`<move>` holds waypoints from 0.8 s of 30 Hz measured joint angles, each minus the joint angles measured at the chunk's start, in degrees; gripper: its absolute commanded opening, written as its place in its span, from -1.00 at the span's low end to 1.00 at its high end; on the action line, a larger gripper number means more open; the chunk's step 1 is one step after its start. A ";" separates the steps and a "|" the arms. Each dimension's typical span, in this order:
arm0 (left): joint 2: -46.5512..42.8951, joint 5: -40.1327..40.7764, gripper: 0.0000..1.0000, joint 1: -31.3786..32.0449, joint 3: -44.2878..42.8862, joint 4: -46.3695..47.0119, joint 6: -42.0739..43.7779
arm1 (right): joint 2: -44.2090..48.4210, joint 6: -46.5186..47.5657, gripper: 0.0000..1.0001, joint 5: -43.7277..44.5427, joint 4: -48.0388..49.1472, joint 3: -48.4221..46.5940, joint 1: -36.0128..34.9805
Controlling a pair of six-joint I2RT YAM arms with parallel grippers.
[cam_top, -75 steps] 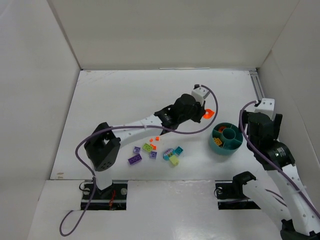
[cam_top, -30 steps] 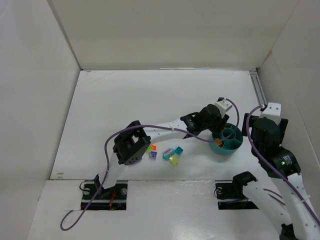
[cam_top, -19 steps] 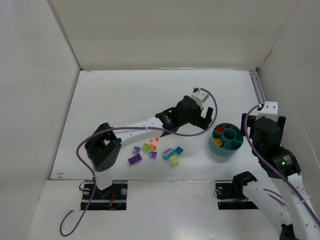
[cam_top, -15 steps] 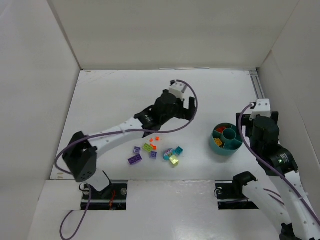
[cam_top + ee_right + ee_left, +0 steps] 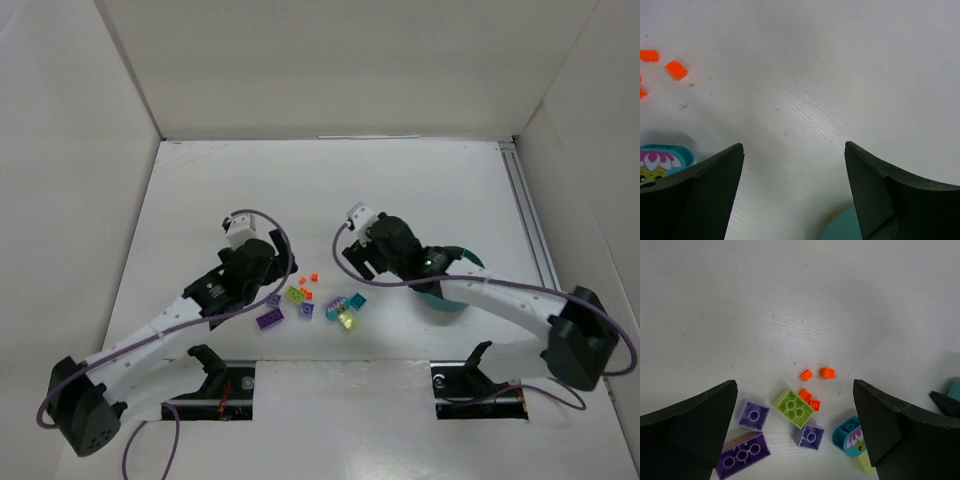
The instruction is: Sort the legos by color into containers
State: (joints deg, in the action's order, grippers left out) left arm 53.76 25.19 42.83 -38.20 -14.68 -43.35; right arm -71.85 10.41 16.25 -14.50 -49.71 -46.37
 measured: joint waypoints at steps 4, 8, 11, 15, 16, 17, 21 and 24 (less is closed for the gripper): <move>-10.51 1.27 1.00 -0.33 3.28 -5.35 -4.76 | -13.38 -1.42 0.54 -2.82 3.63 -4.83 -3.78; -18.29 2.78 1.00 -0.57 4.94 -5.77 -7.69 | -23.30 -0.81 0.50 -6.34 8.04 -9.01 -5.38; -21.24 3.34 1.00 -0.57 5.95 -5.95 -8.68 | -27.28 1.11 0.41 -10.67 11.41 -9.55 -5.75; -21.40 3.96 1.00 -0.57 6.19 -6.19 -9.35 | -29.66 3.69 0.35 -15.23 14.16 -9.55 -5.79; -21.22 4.04 1.00 -0.57 6.29 -6.21 -9.49 | -29.94 4.24 0.33 -15.98 14.64 -9.55 -5.79; -20.96 4.13 1.00 -0.57 6.38 -6.25 -9.55 | -30.25 4.83 0.33 -16.90 15.28 -9.55 -5.79; -18.43 4.39 1.00 -0.57 6.38 -6.19 -9.77 | -31.71 6.40 0.30 -19.67 17.66 -9.57 -5.90; -16.22 4.42 1.00 -0.57 6.45 -6.16 -9.99 | -33.33 6.97 0.24 -20.33 18.84 -9.60 -5.92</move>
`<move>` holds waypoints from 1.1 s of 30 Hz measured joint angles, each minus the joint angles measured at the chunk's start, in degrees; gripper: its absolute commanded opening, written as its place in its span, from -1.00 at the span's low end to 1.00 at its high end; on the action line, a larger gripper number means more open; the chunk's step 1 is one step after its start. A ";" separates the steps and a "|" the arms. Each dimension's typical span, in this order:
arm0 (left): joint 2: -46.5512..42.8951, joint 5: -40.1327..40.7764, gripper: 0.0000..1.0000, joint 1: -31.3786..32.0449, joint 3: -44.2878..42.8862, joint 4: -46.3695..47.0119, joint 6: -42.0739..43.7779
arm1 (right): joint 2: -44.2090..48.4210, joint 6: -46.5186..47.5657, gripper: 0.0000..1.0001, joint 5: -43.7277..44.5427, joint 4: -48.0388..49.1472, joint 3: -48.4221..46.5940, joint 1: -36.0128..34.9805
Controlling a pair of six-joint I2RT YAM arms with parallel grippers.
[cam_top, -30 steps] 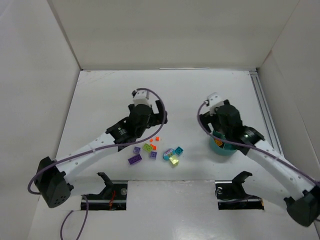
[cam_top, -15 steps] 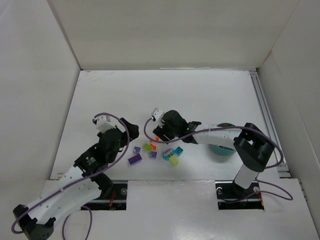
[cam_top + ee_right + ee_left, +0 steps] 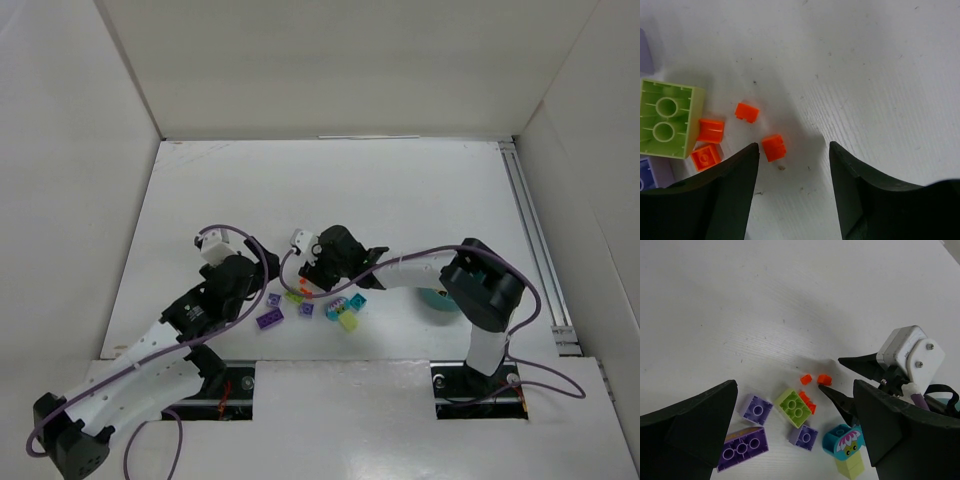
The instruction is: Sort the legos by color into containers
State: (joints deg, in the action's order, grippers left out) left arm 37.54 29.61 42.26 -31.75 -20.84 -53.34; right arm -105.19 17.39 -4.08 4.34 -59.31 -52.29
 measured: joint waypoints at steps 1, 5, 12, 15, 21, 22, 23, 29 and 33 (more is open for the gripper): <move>0.57 0.00 1.00 0.00 0.02 -0.07 -0.07 | -0.59 0.11 0.19 0.02 0.20 0.00 -0.04; 1.33 0.04 1.00 0.00 0.02 0.00 -0.13 | -1.36 0.31 0.05 0.39 1.01 -0.24 -0.15; 1.36 0.28 1.00 0.00 0.02 0.02 -0.11 | -1.57 0.26 -0.42 1.14 1.29 -0.22 -0.24; 1.36 0.37 1.00 0.00 0.02 0.04 -0.13 | -1.60 0.15 -0.57 1.29 1.60 -0.20 -0.24; 1.46 0.35 1.00 0.00 0.02 0.61 -0.11 | -0.24 -0.22 -0.66 1.84 2.08 1.01 -0.24; 1.70 0.33 1.00 0.00 0.02 0.85 -0.11 | 0.70 -0.28 -0.66 2.08 1.90 1.51 -0.26; 2.08 0.26 1.00 0.00 0.02 1.11 -0.09 | 2.01 -0.39 -0.66 2.43 1.90 2.10 -0.26; 5.81 -1.09 1.00 0.00 0.02 2.75 0.76 | 14.82 -1.09 -0.66 4.59 1.60 6.64 0.66; 9.31 -1.97 1.00 -0.02 -0.02 3.87 1.70 | 25.88 -2.45 -0.66 5.05 0.52 11.50 6.12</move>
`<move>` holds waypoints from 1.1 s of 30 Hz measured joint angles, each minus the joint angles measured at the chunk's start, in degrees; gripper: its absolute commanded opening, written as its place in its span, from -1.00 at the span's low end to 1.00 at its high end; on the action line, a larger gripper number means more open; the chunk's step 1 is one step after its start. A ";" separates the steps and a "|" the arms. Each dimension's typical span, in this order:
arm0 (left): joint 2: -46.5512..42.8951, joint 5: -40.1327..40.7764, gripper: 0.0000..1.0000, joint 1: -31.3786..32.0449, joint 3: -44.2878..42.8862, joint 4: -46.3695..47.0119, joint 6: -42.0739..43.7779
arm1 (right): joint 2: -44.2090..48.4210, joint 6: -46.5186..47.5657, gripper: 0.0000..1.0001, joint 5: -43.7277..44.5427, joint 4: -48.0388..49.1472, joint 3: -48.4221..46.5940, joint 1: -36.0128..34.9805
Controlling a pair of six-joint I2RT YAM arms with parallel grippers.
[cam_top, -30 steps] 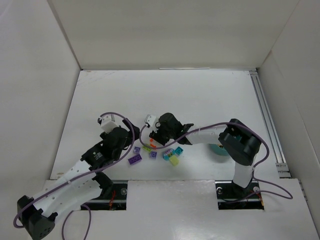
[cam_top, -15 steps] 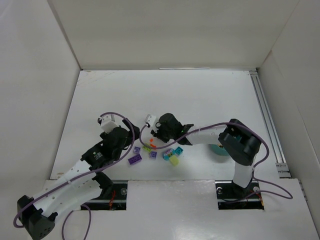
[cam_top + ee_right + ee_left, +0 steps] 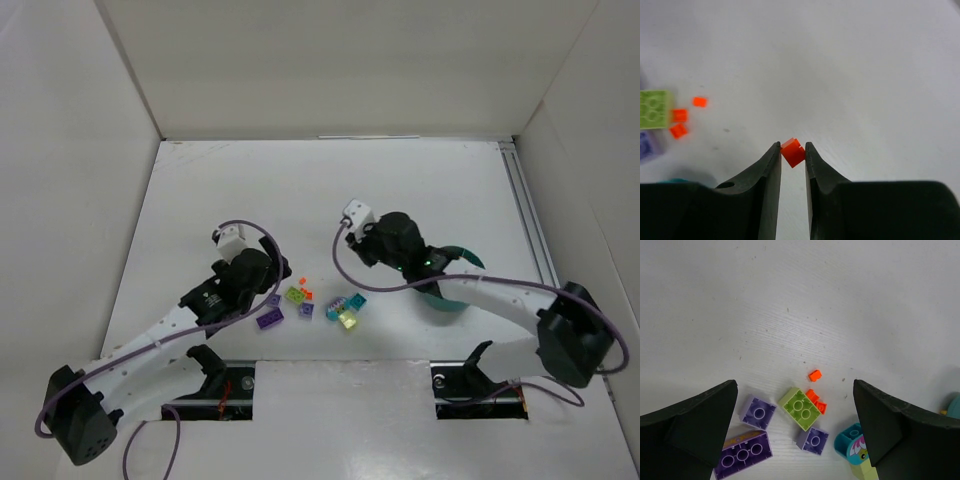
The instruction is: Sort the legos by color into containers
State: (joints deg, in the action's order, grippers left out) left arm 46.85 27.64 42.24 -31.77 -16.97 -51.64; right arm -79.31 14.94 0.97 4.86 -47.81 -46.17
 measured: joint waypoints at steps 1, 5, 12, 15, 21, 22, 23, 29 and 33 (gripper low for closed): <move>0.81 -0.22 1.00 -0.11 -0.02 0.26 0.22 | 3.10 -0.33 -0.66 0.37 -0.81 1.64 2.12; 3.08 -1.46 1.00 -0.35 -0.11 1.86 1.62 | 14.10 -1.25 -0.66 4.85 -7.52 5.64 9.86; 7.10 -4.11 1.00 -0.87 -1.44 4.83 4.35 | 24.20 -2.95 -0.64 11.08 -19.87 6.88 18.27; 9.51 -5.14 1.00 -1.18 -2.80 5.42 5.22 | 25.73 -3.78 -0.64 12.31 -23.28 7.91 21.84; 13.68 -7.34 1.00 -1.49 -4.11 6.95 6.60 | 26.21 -4.42 -0.61 12.35 -27.41 9.68 25.18; 14.23 -7.74 1.00 -1.46 -4.28 6.95 6.82 | 26.25 -4.44 -0.61 12.35 -27.67 9.79 25.40; 14.73 -8.04 1.00 -1.49 -4.48 7.04 6.99 | 26.29 -4.46 -0.57 12.35 -27.89 9.84 25.68; 16.76 -9.68 1.00 -1.49 -5.40 8.09 8.20 | 26.47 -4.66 -0.18 12.35 -28.52 9.94 26.64; 18.14 -11.06 1.00 -1.49 -5.62 8.83 9.42 | 26.56 -4.66 0.12 12.17 -28.65 10.03 26.64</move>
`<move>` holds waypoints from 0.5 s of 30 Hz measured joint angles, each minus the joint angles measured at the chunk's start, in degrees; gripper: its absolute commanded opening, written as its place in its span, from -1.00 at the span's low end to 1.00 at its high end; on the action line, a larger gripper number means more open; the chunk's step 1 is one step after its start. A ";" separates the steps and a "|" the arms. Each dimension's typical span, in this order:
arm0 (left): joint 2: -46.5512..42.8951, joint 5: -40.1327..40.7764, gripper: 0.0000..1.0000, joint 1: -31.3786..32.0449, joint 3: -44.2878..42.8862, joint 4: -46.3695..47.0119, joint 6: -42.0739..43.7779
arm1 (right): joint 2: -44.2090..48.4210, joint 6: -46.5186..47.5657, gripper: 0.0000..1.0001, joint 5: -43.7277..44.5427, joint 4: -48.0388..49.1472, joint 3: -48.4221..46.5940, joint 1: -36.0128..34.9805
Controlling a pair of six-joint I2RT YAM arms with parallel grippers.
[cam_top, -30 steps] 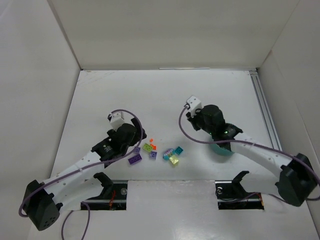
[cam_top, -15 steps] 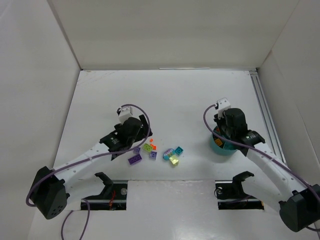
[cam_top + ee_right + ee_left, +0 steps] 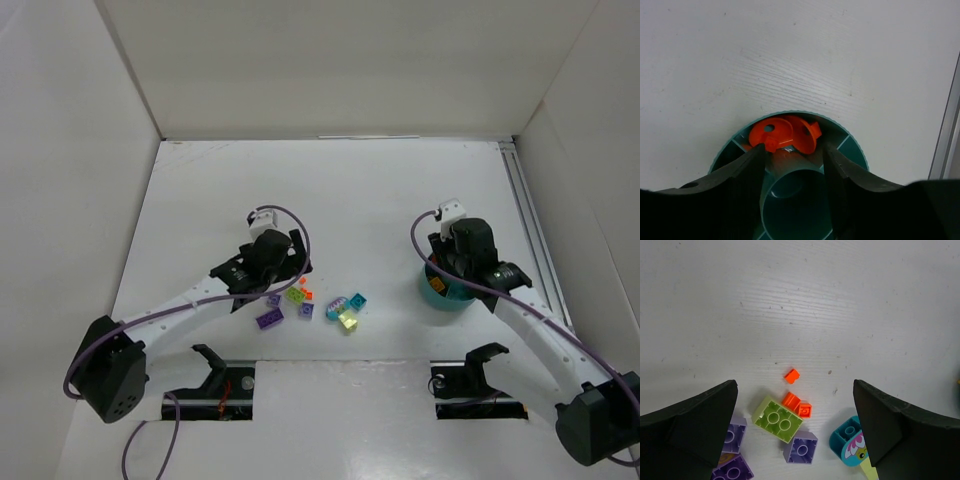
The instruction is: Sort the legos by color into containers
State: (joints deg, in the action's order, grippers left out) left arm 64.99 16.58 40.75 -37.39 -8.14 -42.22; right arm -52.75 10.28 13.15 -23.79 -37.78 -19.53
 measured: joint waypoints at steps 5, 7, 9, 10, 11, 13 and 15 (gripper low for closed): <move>3.43 -2.58 1.00 0.00 -1.05 1.49 2.32 | 1.25 0.55 0.60 -0.57 -0.02 0.04 0.00; 5.42 -3.61 0.89 0.00 -1.81 2.14 3.30 | 1.81 0.94 0.67 -0.87 -0.02 0.04 0.00; 8.04 -4.63 0.76 0.00 -2.80 2.60 4.28 | 2.32 1.33 0.67 -1.05 -0.02 0.02 0.11; 9.51 -5.01 0.69 0.00 -3.30 2.84 4.61 | 2.60 1.44 0.69 -1.14 -0.02 0.02 0.22; 10.88 -5.31 0.50 0.00 -3.72 2.99 4.90 | 2.93 1.57 0.69 -1.18 -0.02 0.00 0.35; 13.73 -5.66 0.32 0.00 -4.46 2.93 5.33 | 3.67 1.84 0.69 -1.18 -0.02 -0.02 0.44; 16.50 -5.70 0.18 0.02 -5.22 2.67 5.64 | 4.42 1.99 0.69 -1.16 -0.02 -0.17 0.44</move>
State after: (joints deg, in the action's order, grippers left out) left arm 81.49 10.87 40.77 -42.61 -5.48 -36.58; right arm -48.34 12.27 11.99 -23.81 -37.95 -19.09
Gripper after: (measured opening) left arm 0.640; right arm 0.842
